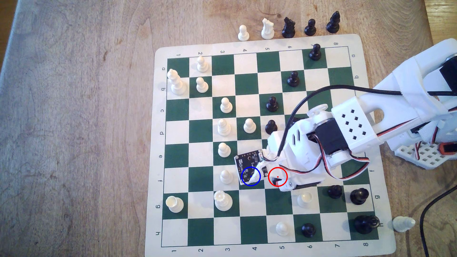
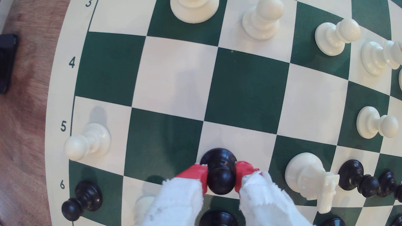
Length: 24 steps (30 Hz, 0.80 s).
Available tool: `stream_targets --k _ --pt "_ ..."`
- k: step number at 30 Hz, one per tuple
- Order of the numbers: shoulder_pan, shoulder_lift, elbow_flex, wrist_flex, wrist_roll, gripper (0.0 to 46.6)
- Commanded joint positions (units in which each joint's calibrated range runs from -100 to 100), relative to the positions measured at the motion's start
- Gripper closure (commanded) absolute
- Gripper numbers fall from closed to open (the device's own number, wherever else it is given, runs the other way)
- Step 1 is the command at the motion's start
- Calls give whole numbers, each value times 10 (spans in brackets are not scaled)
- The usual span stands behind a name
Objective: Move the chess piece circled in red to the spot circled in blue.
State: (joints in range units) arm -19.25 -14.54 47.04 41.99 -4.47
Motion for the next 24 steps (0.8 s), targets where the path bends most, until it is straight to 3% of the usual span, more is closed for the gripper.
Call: stream_targets --k 1,10,24 --pt "0 -80 -51 7 -9 464" --pt "7 -146 -66 16 -8 464" --pt "36 60 -189 -24 -4 464"
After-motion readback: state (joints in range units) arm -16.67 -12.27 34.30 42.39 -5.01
